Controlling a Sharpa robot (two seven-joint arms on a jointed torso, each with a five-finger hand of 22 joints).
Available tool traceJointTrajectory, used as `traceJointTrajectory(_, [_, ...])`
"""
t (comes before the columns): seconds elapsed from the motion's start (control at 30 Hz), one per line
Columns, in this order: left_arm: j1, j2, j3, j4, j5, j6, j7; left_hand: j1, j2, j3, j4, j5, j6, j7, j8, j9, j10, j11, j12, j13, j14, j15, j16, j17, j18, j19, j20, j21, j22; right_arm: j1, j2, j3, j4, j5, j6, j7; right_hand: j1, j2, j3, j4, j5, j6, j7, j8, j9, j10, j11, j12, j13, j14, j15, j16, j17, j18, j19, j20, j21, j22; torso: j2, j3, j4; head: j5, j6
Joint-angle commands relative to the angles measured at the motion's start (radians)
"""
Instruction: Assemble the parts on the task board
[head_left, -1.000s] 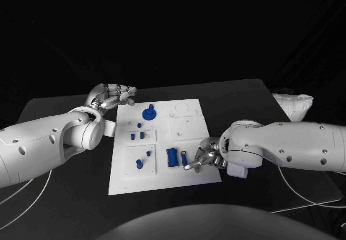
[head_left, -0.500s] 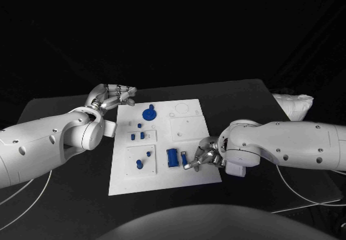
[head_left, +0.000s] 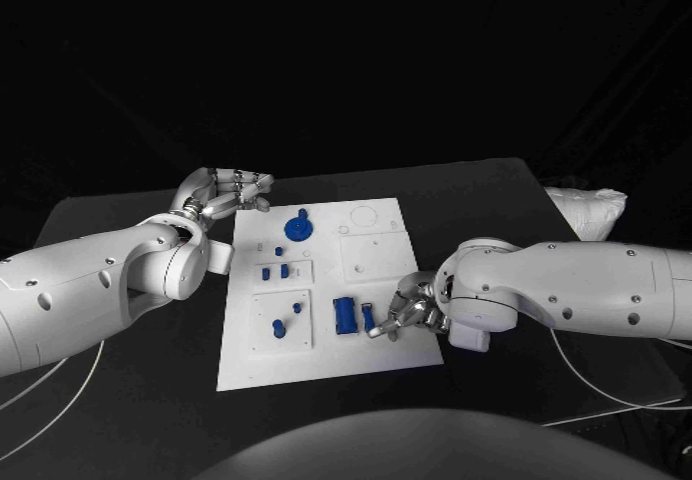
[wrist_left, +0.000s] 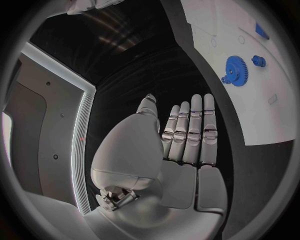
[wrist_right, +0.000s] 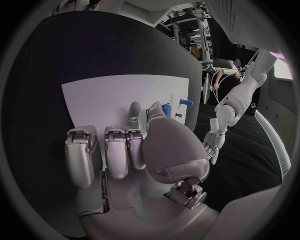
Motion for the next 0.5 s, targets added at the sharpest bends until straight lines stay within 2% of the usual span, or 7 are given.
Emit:
traceJointTrajectory(0.03, [0.001,0.002,0.001,0.001,-0.004,0.013,0.007,0.002,0.008,-0.003,0.000,0.006,-0.004,0.000,0.003,0.001,-0.006,-0.002,0.007,0.001,-0.008,-0.002,0.003,-0.001,0.011,0.007,0.003,-0.004,-0.001,-0.001,0.002,0.000,-0.001,-0.010,-0.008,-0.009,0.006,0.005,0.001,-0.004,-0.002,-0.008,-0.001,0.004,0.002,0.105,-0.008,-0.007,0.261,0.104,-0.009,0.004,0.263,-0.007,0.105,-0.007,0.004,0.263,-0.001,0.0000,-0.0002,-0.001,0.000])
traceJointTrajectory(0.5, [0.001,0.002,0.001,0.002,-0.004,0.014,0.007,0.003,0.008,-0.004,0.000,0.007,-0.004,0.000,0.004,0.001,-0.006,-0.002,0.007,0.001,-0.008,-0.002,0.003,-0.001,0.011,0.007,0.003,-0.004,-0.002,-0.001,0.008,0.000,-0.009,-0.011,-0.031,0.000,0.008,0.011,0.003,-0.004,-0.002,-0.008,-0.001,0.004,0.004,0.105,-0.008,-0.007,0.261,0.104,-0.009,0.004,0.263,-0.007,0.105,-0.007,0.004,0.263,0.000,-0.0002,0.0008,-0.002,0.000])
